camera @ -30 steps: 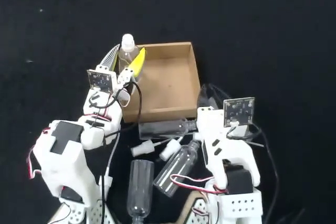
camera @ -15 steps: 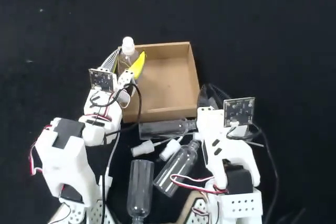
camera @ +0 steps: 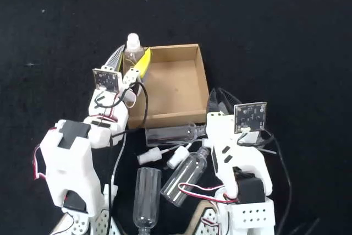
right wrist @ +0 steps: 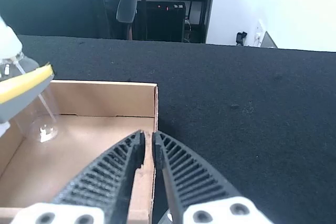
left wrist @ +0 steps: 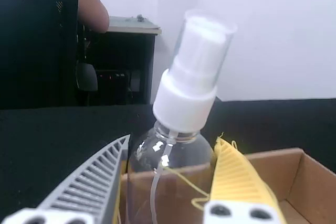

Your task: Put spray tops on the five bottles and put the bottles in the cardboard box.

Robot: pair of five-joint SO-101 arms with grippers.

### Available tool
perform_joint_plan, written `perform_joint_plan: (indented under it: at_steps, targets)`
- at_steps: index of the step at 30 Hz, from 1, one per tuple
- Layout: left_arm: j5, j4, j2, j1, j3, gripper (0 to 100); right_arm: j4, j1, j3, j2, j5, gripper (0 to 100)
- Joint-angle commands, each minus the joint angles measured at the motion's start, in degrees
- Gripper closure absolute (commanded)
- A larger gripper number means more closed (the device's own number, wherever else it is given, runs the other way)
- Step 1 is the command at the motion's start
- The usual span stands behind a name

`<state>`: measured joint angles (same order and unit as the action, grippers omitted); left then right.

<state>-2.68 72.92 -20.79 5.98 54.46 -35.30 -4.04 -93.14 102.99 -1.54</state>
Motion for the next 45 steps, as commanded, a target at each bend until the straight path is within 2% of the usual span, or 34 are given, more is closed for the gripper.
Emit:
perform_joint_plan:
  at_steps: [1,11,17,26,32,40,45]
  targets:
    - [-0.62,0.79,-0.44,-1.19,-3.12,97,1.85,0.70,0.13,5.49,-1.58,98.3]
    - [-0.35,0.79,-2.90,-1.19,-3.38,96,1.85,0.53,0.13,5.49,-2.37,98.3]
    - [-0.62,0.88,-2.90,-1.19,-3.03,79,1.85,0.53,0.13,5.49,-2.37,98.3]
    - [-0.44,0.88,-2.90,-1.27,-2.77,77,1.85,0.53,0.13,5.49,-2.37,98.3]
    - [-0.62,0.88,-2.81,-1.89,-2.95,64,1.85,0.53,0.13,5.49,-2.37,98.3]
    - [-0.18,1.49,-1.67,-2.95,-2.86,66,1.85,0.62,0.13,5.49,-2.37,98.3]
    - [-0.18,2.29,5.36,-2.95,2.33,66,1.85,0.62,0.13,5.49,-2.37,98.3]
